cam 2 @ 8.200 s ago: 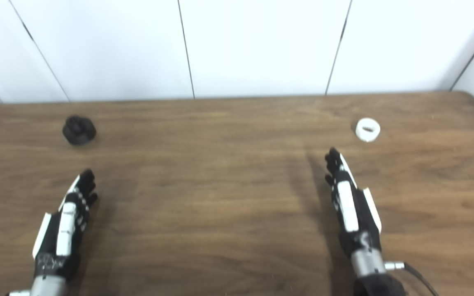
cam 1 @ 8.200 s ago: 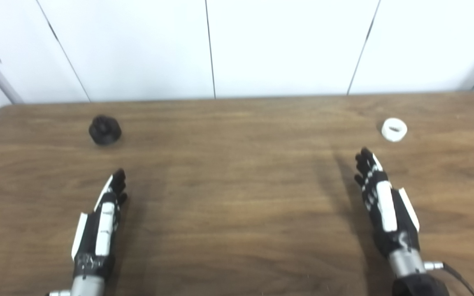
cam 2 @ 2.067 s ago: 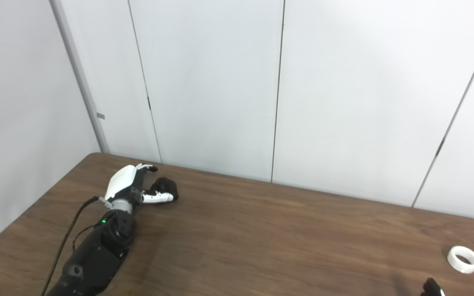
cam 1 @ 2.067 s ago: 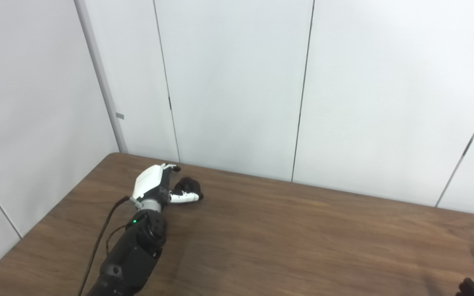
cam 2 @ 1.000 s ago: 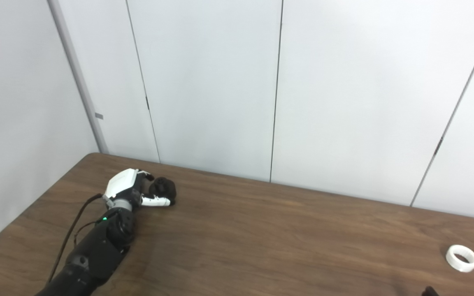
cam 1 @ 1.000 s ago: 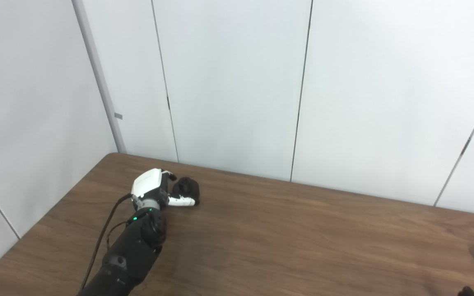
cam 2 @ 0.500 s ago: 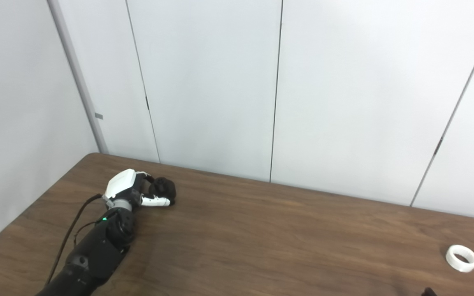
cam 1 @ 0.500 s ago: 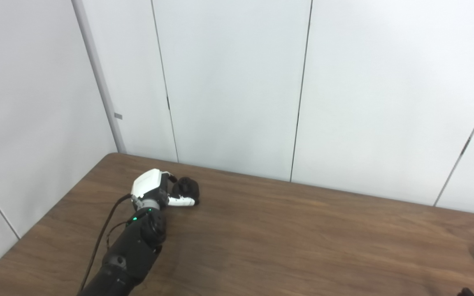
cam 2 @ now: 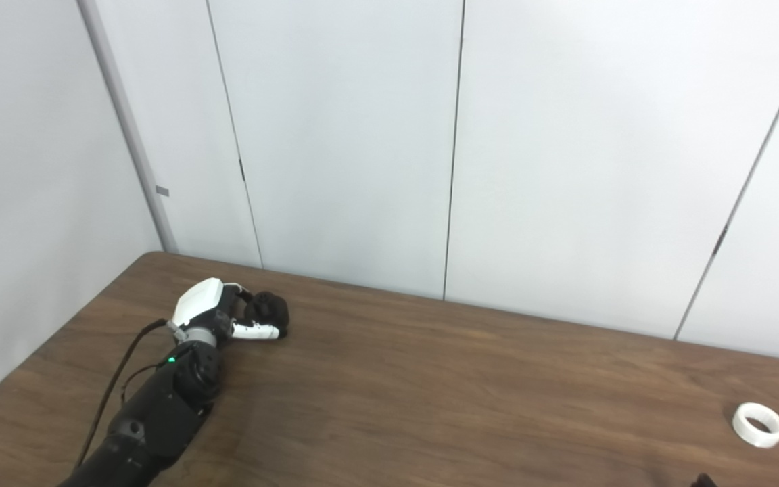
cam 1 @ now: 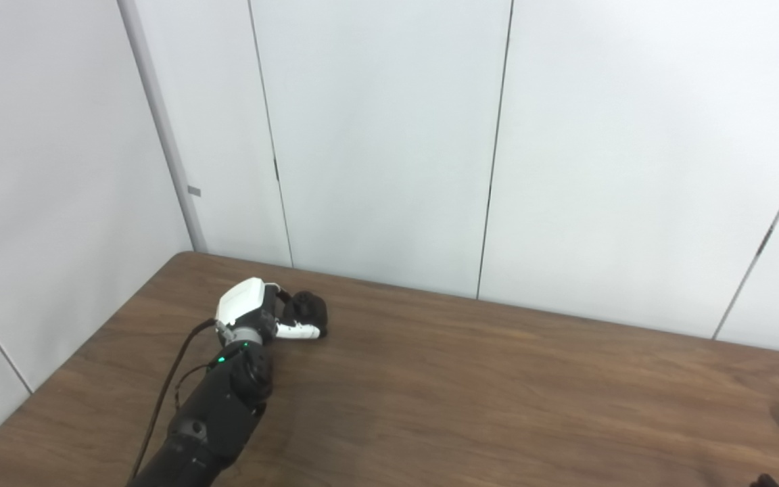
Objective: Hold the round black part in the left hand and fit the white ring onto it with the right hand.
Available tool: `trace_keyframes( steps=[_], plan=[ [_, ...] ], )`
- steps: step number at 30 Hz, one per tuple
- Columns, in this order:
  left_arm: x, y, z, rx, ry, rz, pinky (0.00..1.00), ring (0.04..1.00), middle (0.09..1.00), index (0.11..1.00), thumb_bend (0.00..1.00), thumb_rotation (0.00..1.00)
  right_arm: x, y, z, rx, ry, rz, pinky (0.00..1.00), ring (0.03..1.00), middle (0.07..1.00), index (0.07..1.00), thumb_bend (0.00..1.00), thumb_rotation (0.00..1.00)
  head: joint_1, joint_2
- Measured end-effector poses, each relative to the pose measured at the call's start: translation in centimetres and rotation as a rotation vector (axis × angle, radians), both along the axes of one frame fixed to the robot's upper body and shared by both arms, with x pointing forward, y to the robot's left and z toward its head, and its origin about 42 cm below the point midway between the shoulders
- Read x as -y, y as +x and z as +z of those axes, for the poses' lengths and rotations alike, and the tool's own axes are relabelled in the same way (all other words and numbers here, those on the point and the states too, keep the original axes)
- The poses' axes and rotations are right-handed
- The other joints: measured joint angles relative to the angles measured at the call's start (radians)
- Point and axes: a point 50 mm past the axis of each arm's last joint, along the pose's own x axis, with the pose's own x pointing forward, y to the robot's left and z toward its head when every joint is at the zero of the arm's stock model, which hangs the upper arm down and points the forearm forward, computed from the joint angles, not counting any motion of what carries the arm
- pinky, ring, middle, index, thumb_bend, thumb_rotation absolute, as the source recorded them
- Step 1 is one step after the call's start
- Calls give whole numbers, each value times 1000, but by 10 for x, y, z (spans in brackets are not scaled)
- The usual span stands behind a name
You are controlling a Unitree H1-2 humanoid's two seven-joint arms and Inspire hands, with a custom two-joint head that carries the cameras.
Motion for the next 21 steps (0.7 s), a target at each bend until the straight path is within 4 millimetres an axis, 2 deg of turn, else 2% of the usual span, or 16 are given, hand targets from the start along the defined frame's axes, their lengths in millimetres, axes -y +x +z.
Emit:
trace_keyframes(
  steps=[12,21],
  plan=[
    [0,0,0,-1,-15,-1,1000,971,892,719,908,319,0,0,0,-1,0,-1,1000,1000,986,971,620,1000,0,0],
    [1,2,1,-2,-16,-5,1000,973,893,719,900,316,0,0,0,-1,-2,0,1000,1000,995,999,593,1000,0,0]
  ],
)
